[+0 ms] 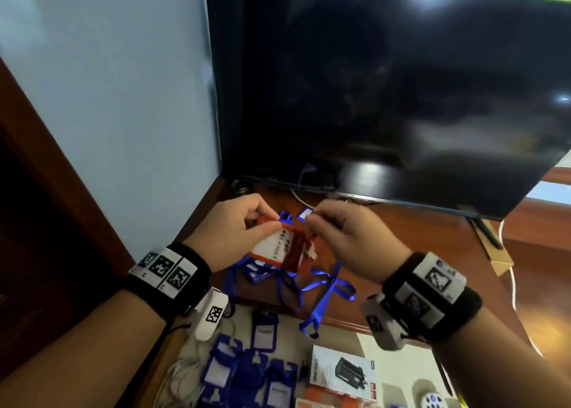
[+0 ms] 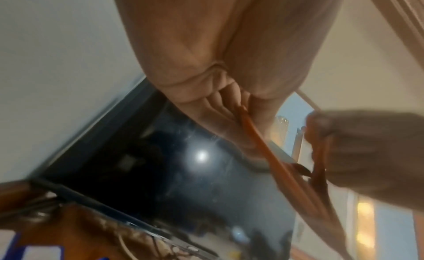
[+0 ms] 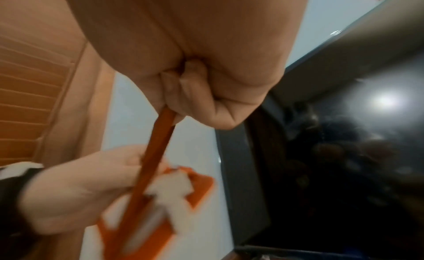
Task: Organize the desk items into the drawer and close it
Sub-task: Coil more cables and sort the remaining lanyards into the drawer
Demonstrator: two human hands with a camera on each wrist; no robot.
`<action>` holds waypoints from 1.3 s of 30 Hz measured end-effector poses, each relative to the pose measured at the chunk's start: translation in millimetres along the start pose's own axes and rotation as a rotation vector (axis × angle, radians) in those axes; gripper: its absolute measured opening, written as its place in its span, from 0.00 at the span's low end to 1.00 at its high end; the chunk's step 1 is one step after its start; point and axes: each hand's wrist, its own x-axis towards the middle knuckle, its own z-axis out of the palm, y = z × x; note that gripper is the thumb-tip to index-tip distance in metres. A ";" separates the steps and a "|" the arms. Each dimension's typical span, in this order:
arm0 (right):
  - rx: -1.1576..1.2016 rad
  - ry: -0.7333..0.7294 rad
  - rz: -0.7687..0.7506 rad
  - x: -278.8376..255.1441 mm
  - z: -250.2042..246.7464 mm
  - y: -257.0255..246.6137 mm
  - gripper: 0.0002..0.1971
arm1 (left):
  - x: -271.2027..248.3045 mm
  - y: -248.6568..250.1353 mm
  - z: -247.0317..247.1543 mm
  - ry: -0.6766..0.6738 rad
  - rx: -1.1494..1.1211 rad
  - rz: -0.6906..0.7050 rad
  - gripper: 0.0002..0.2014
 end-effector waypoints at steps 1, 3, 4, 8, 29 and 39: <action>0.004 0.032 0.043 3.4 -1.5 7.4 0.10 | -5.3 5.5 0.1 -0.058 -0.063 -0.008 0.05; 0.065 0.031 0.141 4.7 5.6 21.0 0.11 | -13.7 16.4 -2.4 -0.142 -0.200 -0.011 0.08; 0.154 0.022 0.178 2.0 12.6 25.5 0.13 | -16.2 18.5 -4.2 -0.158 -0.260 -0.009 0.09; 0.542 0.008 0.306 -17.0 43.7 29.8 0.16 | -22.7 5.1 0.2 -0.045 -0.433 -0.055 0.09; 1.445 0.032 0.831 -59.0 137.1 39.8 0.15 | -106.9 -80.3 85.5 0.309 -0.419 -0.573 0.08; 0.847 -0.258 0.707 -67.9 156.1 39.2 0.22 | -106.0 -100.1 70.4 -0.201 -0.624 -0.666 0.11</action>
